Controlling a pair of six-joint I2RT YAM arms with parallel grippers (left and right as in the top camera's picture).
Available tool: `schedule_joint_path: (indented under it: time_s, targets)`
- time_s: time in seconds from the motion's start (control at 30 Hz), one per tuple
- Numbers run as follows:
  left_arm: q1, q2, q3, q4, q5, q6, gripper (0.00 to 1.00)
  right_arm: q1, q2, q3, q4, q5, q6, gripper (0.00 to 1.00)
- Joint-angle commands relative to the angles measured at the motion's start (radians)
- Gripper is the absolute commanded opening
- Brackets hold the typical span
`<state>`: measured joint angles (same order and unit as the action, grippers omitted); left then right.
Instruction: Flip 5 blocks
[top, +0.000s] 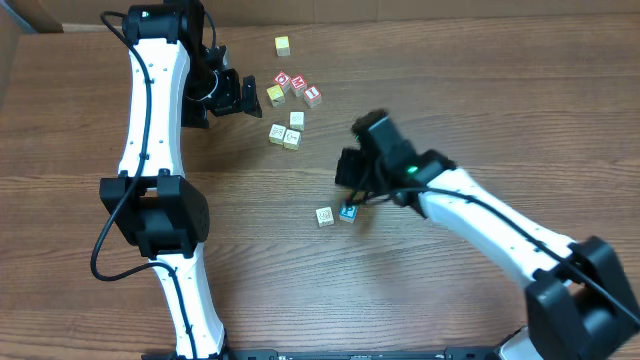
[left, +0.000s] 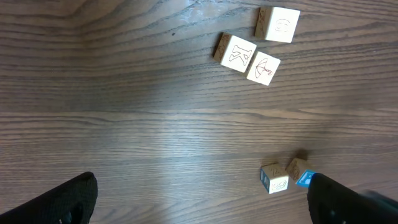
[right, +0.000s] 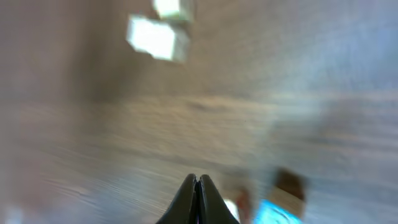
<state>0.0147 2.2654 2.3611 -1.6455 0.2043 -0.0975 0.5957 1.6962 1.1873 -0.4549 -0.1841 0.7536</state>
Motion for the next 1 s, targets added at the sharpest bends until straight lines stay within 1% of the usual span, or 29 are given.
schedule_joint_path:
  time_s: [0.0, 0.13, 0.2, 0.23, 0.3, 0.43, 0.5, 0.63, 0.77, 0.83, 0.9, 0.93, 0.97]
  targets:
    - [0.005, 0.007, 0.015, 0.001, -0.005, -0.007, 1.0, -0.059, -0.039, 0.034, 0.097, -0.169, 0.173, 0.04]
    - [0.005, 0.007, 0.015, 0.002, -0.005, -0.007, 1.0, -0.115, -0.039, 0.034, 0.333, -0.388, 0.336, 0.04]
    - [0.005, 0.007, 0.015, 0.001, -0.005, -0.007, 1.0, -0.143, -0.039, 0.034, 0.415, -0.457, 0.387, 0.04]
    - [0.005, 0.007, 0.015, 0.002, -0.005, -0.007, 1.0, -0.153, -0.039, 0.034, 0.429, -0.472, 0.41, 0.04]
    - [0.005, 0.007, 0.015, 0.001, -0.005, -0.007, 1.0, -0.165, -0.039, 0.033, 0.426, -0.494, 0.427, 0.04]
    - [0.005, 0.007, 0.015, 0.002, -0.005, -0.007, 1.0, -0.165, -0.039, 0.031, 0.348, -0.493, 0.362, 0.04]
    - [0.005, 0.007, 0.015, 0.001, -0.005, -0.007, 1.0, -0.165, -0.039, 0.031, 0.309, -0.464, 0.357, 0.04]
    - [0.005, 0.007, 0.015, 0.001, -0.005, -0.007, 1.0, -0.165, -0.039, 0.031, 0.3, -0.464, 0.347, 0.04]
    - [0.005, 0.007, 0.015, 0.001, -0.005, -0.007, 1.0, -0.165, -0.039, 0.031, 0.244, -0.445, 0.312, 0.05]
    - [0.005, 0.007, 0.015, 0.001, -0.005, -0.007, 1.0, -0.165, -0.039, 0.031, 0.22, -0.438, 0.312, 0.13]
    - [0.005, 0.007, 0.015, 0.001, -0.005, -0.007, 1.0, -0.165, -0.039, 0.031, 0.212, -0.438, 0.312, 0.26]
    - [0.005, 0.007, 0.015, 0.001, -0.005, -0.007, 1.0, -0.165, -0.039, 0.031, 0.212, -0.439, 0.312, 0.26]
    - [0.005, 0.007, 0.015, 0.002, -0.005, -0.007, 1.0, -0.165, -0.039, 0.031, 0.212, -0.439, 0.312, 0.22]
